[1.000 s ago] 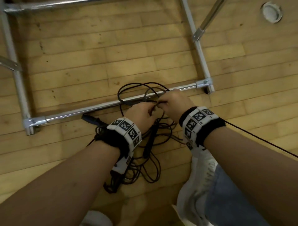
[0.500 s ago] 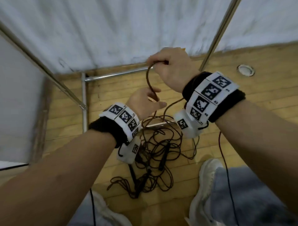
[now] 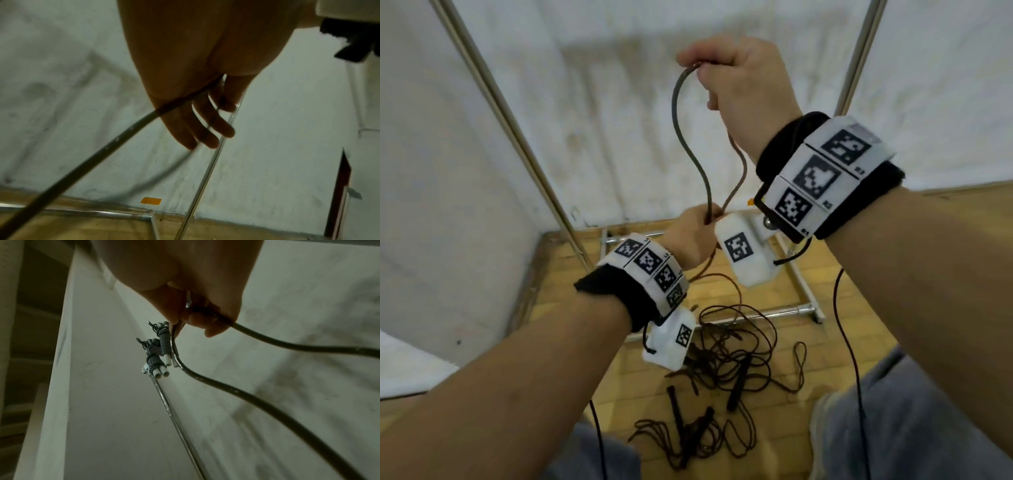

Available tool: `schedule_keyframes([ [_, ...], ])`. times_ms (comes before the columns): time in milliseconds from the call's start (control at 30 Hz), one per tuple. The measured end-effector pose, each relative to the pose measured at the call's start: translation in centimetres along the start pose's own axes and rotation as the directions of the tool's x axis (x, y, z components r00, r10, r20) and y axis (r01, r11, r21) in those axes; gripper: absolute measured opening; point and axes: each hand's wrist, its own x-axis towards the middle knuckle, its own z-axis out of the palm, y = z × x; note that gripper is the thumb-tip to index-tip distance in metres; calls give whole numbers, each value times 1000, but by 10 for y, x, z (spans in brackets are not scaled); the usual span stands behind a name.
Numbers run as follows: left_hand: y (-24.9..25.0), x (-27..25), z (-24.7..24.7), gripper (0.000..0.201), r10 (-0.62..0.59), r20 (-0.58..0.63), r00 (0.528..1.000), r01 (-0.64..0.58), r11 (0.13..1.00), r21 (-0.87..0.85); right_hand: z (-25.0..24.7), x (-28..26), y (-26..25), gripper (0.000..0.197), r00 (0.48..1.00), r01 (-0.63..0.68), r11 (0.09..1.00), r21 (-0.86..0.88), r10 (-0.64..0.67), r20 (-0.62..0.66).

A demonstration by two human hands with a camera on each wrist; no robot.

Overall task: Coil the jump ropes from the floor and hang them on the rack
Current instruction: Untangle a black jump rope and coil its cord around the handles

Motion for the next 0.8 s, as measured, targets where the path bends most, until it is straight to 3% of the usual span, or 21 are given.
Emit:
schedule_keyframes([
  [100,9,2,-10,22,-160,-97,982,116,929,-352,-2,1,20,48,993,-92,968,-232,105,45],
  [200,7,5,-25,31,-193,-100,976,92,783,-615,-2,-16,63,65,922,-248,866,-435,348,167],
  [267,5,7,-35,31,-199,-58,978,96,685,-722,8,-34,87,68,790,-310,829,-465,497,359],
  [333,4,9,-43,31,-188,-7,982,111,611,-784,22,-50,100,65,636,-318,846,-428,525,566],
  [433,3,9,-50,32,-162,54,985,132,526,-840,40,-63,107,50,536,-309,885,-348,464,705],
  [533,1,8,-62,31,-110,27,994,76,471,-879,47,-68,117,24,524,-314,883,-348,467,712],
  [667,-9,8,-76,31,-126,-68,990,-12,402,-916,55,-80,128,22,472,-167,871,-462,482,738],
  [733,-15,8,-78,29,-166,-102,981,-22,428,-903,55,-83,131,23,514,-143,871,-470,471,717],
  [800,-22,7,-77,18,-207,-99,973,26,530,-848,50,-81,129,22,622,-155,870,-468,454,638],
])
